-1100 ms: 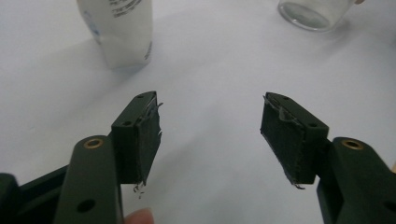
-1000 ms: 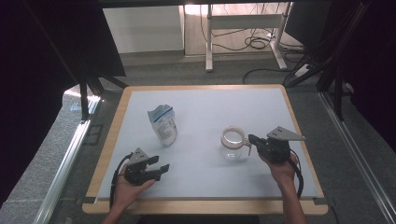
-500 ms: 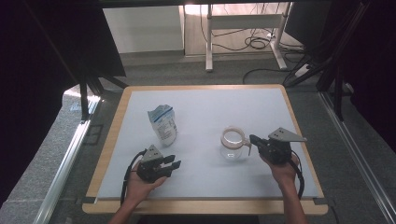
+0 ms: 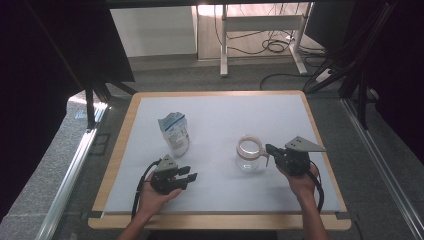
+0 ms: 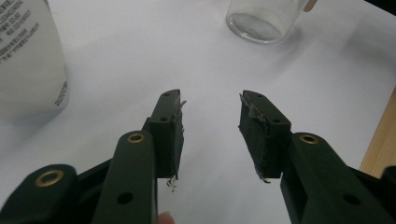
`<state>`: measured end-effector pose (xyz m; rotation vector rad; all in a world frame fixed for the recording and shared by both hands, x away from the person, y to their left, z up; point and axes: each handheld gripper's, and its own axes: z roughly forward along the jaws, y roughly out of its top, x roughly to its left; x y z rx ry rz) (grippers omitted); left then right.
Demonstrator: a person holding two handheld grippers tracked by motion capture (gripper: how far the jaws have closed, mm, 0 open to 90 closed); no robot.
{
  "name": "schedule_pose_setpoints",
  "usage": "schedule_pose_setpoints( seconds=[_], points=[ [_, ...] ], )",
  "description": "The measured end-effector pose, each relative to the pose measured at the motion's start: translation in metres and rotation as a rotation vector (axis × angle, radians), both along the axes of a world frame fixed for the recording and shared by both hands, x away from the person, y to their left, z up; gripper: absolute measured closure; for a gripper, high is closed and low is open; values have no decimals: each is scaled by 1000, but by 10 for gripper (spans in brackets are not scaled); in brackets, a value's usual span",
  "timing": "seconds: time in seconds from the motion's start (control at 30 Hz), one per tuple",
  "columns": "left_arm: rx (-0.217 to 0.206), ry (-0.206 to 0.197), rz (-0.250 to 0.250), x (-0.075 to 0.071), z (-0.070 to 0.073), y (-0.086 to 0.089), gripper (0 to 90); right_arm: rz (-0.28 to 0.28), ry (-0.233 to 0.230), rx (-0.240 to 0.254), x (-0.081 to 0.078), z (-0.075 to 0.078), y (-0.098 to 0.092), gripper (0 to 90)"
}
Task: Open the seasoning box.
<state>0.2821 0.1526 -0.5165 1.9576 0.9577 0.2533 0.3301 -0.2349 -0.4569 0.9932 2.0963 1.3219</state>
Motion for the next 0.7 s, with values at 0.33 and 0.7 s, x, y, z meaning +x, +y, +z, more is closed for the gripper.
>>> schedule_pose_setpoints(
  seconds=[0.33, 0.7],
  points=[
    [-8, -48, -32, 10, 12, -25, 639, 0, 1, -1, -1, 0, 0, 900],
    [-56, -50, -60, 32, 23, -44, 851, 4, 2, 0, -1, -1, -1, 900]
  ],
)
